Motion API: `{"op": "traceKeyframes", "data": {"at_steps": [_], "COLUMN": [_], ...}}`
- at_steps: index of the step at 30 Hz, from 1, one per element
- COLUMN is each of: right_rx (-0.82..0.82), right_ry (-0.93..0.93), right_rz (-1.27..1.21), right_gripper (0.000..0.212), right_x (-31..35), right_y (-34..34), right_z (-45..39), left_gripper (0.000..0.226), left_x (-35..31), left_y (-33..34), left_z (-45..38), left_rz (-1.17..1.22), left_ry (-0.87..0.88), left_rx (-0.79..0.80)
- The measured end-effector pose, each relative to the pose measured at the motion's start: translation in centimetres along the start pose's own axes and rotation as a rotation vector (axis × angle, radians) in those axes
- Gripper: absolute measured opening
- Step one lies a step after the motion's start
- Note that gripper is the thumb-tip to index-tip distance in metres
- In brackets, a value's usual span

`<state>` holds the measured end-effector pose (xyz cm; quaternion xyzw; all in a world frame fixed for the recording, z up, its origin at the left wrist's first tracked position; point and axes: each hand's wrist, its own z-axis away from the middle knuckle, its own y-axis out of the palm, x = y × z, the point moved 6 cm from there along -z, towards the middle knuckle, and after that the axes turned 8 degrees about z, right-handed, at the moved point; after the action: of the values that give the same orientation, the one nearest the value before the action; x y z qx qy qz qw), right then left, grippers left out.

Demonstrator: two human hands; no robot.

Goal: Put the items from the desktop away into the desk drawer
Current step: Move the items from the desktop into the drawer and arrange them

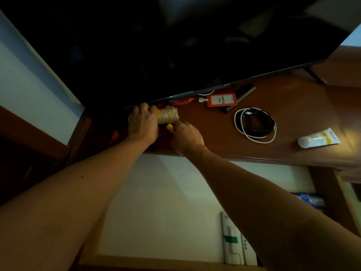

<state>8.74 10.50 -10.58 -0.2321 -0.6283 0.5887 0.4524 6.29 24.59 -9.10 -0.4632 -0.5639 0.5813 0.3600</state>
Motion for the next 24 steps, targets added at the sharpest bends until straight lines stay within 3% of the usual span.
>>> {"op": "traceKeyframes", "data": {"at_steps": [5, 10, 17, 20, 24], "right_rx": [0.027, -0.006, -0.02, 0.053, 0.244], "right_ry": [0.05, 0.108, 0.181, 0.246, 0.316], "right_rz": [-0.068, -0.195, -0.277, -0.287, -0.269], "right_gripper": [0.041, 0.05, 0.04, 0.054, 0.057], "right_x": [-1.8, -4.3, -9.2, -10.8, -12.1], "right_y": [-0.7, -1.1, 0.3, 2.5, 6.2], "right_z": [2.0, 5.9, 12.9, 16.0, 19.3], "left_gripper": [0.053, 0.05, 0.048, 0.045, 0.044], "left_x": [-1.6, -4.9, -9.6, -10.3, -10.7], "left_y": [-0.6, -1.1, 1.3, 4.3, 8.3], "left_z": [1.5, 5.2, 12.8, 16.5, 21.0], "left_rz": [0.017, 0.203, 0.5, 0.561, 0.605], "left_ry": [0.011, -0.003, -0.06, -0.114, -0.257], "left_rx": [0.01, 0.001, 0.079, 0.125, 0.267]}}
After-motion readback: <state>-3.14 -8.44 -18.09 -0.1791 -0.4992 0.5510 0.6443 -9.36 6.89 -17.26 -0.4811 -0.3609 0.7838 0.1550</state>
